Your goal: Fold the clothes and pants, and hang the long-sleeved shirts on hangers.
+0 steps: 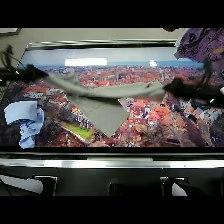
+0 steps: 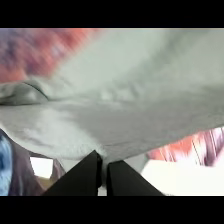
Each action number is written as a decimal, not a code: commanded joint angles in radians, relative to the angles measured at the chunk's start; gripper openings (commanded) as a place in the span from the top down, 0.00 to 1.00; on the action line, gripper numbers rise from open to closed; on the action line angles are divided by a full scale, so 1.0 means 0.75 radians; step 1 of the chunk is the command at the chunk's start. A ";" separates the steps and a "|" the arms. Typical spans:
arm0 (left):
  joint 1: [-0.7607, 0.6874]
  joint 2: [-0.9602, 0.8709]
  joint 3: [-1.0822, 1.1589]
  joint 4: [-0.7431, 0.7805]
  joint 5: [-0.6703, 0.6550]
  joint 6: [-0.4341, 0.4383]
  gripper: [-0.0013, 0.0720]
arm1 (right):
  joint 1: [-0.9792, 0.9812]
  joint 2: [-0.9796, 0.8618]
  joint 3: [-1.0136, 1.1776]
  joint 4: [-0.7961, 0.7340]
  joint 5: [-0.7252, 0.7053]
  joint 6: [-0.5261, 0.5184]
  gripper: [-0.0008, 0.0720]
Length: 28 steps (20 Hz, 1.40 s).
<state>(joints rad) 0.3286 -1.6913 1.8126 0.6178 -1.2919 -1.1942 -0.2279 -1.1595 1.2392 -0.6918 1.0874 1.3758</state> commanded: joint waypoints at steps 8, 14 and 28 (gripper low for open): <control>0.001 0.933 0.281 0.428 0.339 -0.354 0.96 | 0.001 0.339 1.082 -0.297 -0.015 0.202 0.94; 0.001 1.130 0.280 0.669 0.362 -0.448 0.96 | 0.001 0.460 1.081 -0.387 -0.072 0.358 0.94; -0.344 0.080 0.280 0.612 0.396 -0.278 0.96 | 0.003 -0.465 0.946 -0.610 0.311 0.415 0.94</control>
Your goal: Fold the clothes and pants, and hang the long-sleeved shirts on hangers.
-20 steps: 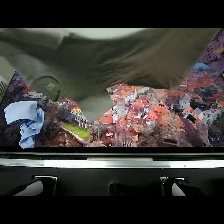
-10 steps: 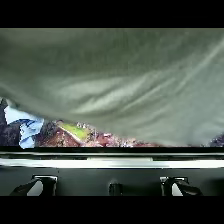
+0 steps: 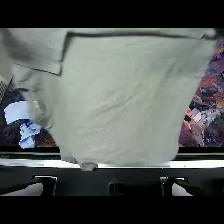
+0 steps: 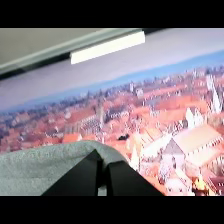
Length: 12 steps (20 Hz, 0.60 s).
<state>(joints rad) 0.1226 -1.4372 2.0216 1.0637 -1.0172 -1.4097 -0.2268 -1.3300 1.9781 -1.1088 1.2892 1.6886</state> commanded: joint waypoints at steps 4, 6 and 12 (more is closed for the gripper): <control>-0.130 -0.579 0.002 0.013 0.093 -0.006 0.96 | 0.001 -0.560 -0.040 -0.096 -0.017 -0.002 0.94; -0.161 -0.691 0.002 0.013 0.090 -0.016 0.96 | 0.001 -0.687 -0.040 -0.093 -0.020 0.017 0.94; -0.191 -0.849 0.001 0.013 0.085 -0.203 0.96 | 0.001 -0.889 -0.040 -0.036 -0.064 0.140 0.94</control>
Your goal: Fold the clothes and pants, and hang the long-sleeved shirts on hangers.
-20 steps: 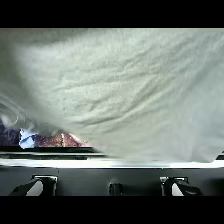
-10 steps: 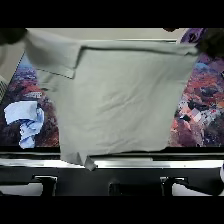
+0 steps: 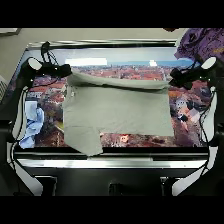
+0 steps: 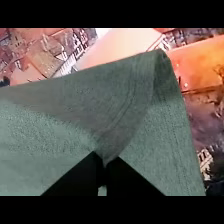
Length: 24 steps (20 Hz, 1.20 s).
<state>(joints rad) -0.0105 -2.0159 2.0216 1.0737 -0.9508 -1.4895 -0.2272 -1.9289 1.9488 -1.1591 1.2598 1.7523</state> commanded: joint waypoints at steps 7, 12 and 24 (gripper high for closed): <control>0.067 -0.012 0.002 -0.001 -0.210 -0.180 0.20 | -0.027 -0.052 0.007 0.060 0.128 0.009 0.55; 0.266 0.140 0.002 -0.001 -0.766 0.027 0.20 | -0.248 0.160 -0.031 0.123 0.349 -0.385 0.55; 0.636 0.602 -0.787 -0.390 -0.739 0.164 0.23 | -0.687 0.673 -1.400 0.322 0.215 -0.723 0.34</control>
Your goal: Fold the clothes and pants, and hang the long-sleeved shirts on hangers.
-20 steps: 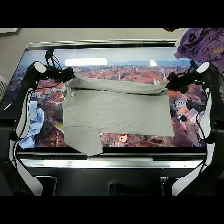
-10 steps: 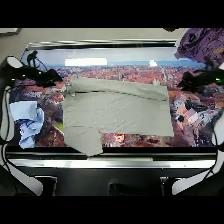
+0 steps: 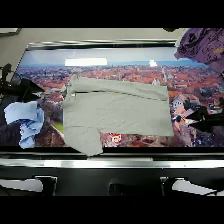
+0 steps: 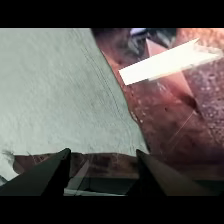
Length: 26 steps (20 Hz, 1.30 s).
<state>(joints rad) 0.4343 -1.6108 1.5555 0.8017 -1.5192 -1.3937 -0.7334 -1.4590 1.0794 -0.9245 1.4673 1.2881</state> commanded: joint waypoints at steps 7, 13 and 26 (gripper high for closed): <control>0.034 0.062 -0.244 -0.026 0.083 0.085 0.23 | 0.093 0.046 -0.315 -0.132 -0.217 -0.126 0.34; 0.034 0.062 -0.244 -0.017 0.098 0.083 0.23 | 0.095 -0.017 -0.315 -0.077 -0.205 -0.112 0.34; 0.034 0.062 -0.244 -0.016 0.099 0.079 0.23 | 0.095 -0.137 -0.315 -0.025 -0.240 -0.147 0.47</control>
<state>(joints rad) 0.4583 -1.5654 1.3731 0.7891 -1.4460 -1.3342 -0.6632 -1.5406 0.8444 -0.9306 1.3128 1.1786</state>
